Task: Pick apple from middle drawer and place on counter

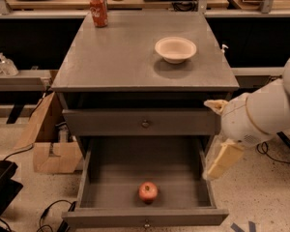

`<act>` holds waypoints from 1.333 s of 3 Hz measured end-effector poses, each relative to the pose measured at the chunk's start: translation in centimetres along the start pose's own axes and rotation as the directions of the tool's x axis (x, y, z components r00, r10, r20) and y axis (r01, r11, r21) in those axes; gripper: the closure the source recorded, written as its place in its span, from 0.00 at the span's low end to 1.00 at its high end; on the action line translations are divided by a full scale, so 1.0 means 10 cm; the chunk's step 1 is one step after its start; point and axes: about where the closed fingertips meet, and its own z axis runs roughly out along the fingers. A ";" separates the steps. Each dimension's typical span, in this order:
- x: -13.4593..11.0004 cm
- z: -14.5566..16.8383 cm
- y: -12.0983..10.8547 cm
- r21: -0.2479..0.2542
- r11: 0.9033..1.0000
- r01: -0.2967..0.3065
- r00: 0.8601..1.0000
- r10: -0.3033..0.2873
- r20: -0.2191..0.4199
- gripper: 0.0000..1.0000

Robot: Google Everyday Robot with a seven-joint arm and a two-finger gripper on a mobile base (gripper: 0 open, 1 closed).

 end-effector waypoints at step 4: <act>-0.19 1.45 -0.40 0.084 0.994 -0.074 0.959 0.048 0.280 0.00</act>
Offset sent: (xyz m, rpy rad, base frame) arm 0.1341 0.1067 -0.1286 0.3928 -0.1574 -0.1230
